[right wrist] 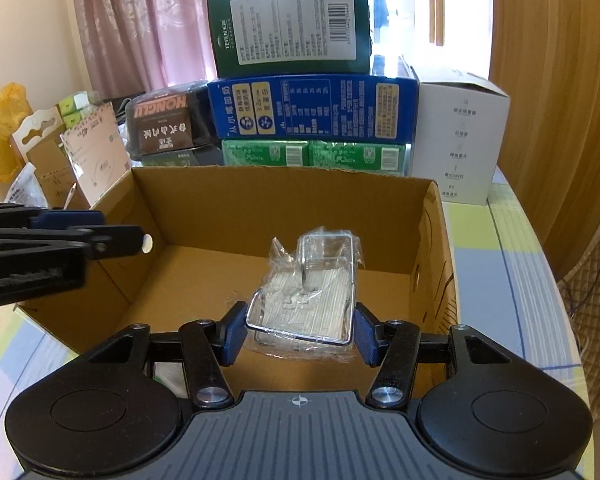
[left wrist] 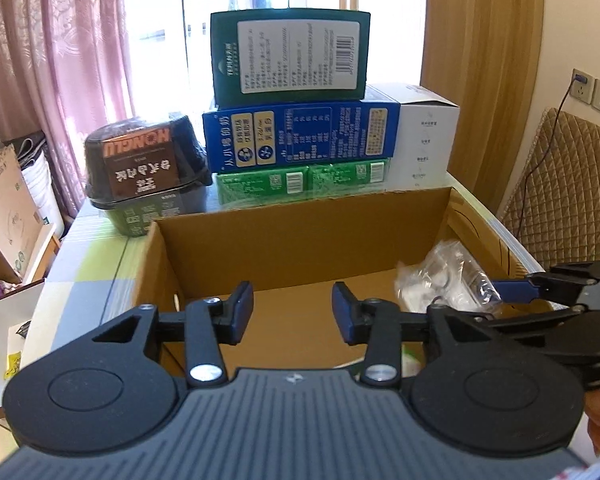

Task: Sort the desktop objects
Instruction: 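Carry both items into the cardboard box and open both tools, then move the left tool to the blue toothpick case while the right tool reaches the white tablet box, then close the left tool on the toothpick case while the right tool grips the tablet box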

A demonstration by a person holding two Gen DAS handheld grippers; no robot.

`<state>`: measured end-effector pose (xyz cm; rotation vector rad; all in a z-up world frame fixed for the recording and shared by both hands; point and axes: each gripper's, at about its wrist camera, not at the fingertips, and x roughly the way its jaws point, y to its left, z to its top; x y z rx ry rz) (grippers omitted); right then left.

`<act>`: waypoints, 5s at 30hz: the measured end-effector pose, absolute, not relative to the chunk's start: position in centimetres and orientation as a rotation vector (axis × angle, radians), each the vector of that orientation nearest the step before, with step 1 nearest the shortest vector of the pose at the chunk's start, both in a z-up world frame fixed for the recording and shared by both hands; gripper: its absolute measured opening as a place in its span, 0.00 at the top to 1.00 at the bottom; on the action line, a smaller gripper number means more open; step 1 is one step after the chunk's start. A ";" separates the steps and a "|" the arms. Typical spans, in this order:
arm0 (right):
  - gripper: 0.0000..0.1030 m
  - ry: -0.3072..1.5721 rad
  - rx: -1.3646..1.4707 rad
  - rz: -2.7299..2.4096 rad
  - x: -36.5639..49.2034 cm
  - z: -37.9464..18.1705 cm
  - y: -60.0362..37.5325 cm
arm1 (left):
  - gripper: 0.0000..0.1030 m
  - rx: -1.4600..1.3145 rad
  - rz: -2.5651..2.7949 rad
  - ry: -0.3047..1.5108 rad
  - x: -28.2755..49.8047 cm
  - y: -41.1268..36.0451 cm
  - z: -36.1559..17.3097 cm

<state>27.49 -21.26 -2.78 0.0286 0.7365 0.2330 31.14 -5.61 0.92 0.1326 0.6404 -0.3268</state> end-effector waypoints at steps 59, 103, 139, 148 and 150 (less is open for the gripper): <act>0.02 0.887 -0.033 0.212 2.0 -9.3 -13.0 | 0.01 0.114 -0.247 0.843 11.4 10.3 -6.3; 0.27 0.900 0.004 0.028 6.2 -12.1 -16.7 | 0.01 0.007 -0.314 0.900 14.3 7.1 -9.3; 0.31 0.897 -0.067 0.055 4.9 -11.7 -18.5 | 0.26 0.120 -0.265 0.958 10.9 7.2 -11.5; 0.31 0.896 -0.074 0.045 4.7 -11.7 -19.0 | 0.34 0.175 -0.381 0.922 10.2 5.4 -11.2; 0.31 0.897 -0.075 0.043 4.6 -11.7 -19.1 | 0.26 0.180 -0.351 0.915 9.7 5.7 -11.2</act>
